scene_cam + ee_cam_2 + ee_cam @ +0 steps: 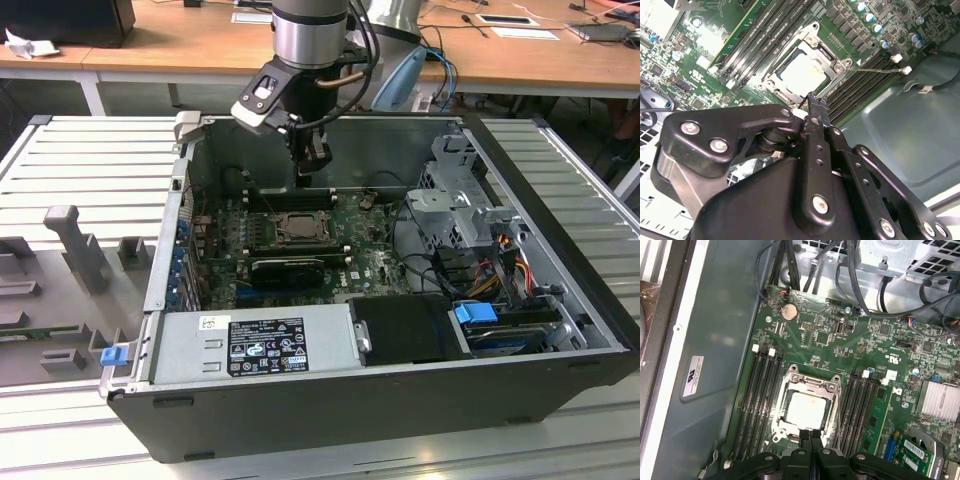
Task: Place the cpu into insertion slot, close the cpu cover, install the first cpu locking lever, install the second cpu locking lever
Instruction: 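Install the first cpu locking lever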
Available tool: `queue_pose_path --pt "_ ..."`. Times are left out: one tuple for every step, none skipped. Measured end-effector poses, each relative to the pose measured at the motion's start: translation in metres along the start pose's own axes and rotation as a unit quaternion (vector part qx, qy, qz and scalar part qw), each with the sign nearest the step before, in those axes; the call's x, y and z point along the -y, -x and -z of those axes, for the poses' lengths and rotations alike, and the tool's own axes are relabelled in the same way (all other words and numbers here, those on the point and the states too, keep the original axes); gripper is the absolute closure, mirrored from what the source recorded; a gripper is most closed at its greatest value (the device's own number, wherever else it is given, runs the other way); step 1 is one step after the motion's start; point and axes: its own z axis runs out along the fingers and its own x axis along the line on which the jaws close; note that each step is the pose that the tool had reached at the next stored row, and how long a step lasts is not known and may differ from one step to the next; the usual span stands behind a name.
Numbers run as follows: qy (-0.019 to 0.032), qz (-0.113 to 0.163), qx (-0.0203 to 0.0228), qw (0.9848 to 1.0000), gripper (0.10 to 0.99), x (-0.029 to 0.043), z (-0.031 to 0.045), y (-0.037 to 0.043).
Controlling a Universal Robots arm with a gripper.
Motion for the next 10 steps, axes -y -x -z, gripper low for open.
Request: queue_pose_path --pt "0.0 0.002 -0.0001 1.0 0.98 0.0 0.0 0.0" --pt "-0.0001 0.004 -0.0001 1.0 0.98 0.0 0.0 0.0" --pt "-0.0001 0.007 -0.0001 1.0 0.98 0.0 0.0 0.0" --pt "-0.0001 0.008 -0.0001 1.0 0.98 0.0 0.0 0.0" --pt "-0.0002 0.011 -0.0002 0.9999 0.98 0.0 0.0 0.0" --pt "-0.0002 0.012 -0.0002 0.9999 0.98 0.0 0.0 0.0" --pt "-0.0003 0.016 -0.0002 0.9999 0.98 0.0 0.0 0.0" --pt "-0.0003 0.017 -0.0002 0.9999 0.98 0.0 0.0 0.0" --pt "-0.0004 0.019 -0.0003 0.9998 0.98 0.0 0.0 0.0" --pt "-0.0004 0.022 -0.0003 0.9998 0.98 0.0 0.0 0.0"
